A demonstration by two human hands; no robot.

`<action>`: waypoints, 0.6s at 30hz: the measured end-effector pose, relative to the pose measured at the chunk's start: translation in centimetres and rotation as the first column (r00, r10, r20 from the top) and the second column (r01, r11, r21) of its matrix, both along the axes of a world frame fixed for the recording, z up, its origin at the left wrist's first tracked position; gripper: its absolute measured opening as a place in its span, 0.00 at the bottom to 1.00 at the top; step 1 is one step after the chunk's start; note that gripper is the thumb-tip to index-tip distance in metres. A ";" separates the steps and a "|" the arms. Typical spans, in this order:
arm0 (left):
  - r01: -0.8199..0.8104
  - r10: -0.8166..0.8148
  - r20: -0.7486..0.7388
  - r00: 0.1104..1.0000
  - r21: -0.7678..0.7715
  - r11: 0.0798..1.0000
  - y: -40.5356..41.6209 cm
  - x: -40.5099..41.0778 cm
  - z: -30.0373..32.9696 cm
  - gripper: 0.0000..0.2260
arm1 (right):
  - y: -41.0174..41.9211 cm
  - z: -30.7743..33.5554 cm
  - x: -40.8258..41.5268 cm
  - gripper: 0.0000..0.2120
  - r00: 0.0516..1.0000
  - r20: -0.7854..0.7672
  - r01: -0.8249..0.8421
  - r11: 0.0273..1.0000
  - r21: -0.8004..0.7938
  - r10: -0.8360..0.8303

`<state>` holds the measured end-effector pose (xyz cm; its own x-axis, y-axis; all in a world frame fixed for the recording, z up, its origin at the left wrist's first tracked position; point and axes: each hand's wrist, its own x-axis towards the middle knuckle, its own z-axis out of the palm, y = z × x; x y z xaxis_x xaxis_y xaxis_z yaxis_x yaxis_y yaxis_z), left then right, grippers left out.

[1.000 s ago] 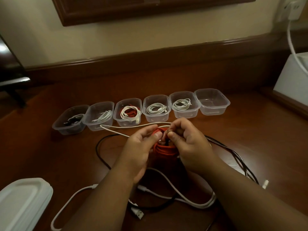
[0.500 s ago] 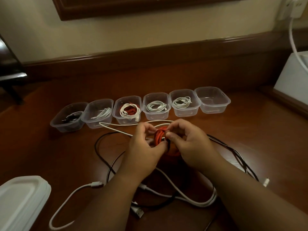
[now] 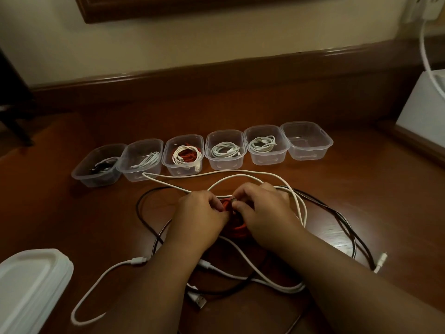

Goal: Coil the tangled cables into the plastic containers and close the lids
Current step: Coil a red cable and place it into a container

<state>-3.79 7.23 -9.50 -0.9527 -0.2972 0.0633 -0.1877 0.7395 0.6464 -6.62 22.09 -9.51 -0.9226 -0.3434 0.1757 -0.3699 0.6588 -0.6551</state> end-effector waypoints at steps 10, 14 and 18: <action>-0.014 0.016 0.057 0.998 -0.029 0.999 0.1 -0.1 0.2 0.05 | -0.1 0.7 0.3 0.17 0.990 -0.049 -0.120 0.969 0.215 0.133; 0.033 -0.031 -0.020 0.999 0.109 0.994 0.4 0.0 -0.1 0.08 | 0.3 0.2 -0.2 0.11 0.995 -0.082 -0.039 0.993 0.116 0.048; 0.077 -0.065 -0.102 0.993 0.122 0.989 1.1 0.7 0.0 0.03 | 0.6 0.1 -0.3 0.08 0.997 -0.080 -0.009 0.995 0.094 0.017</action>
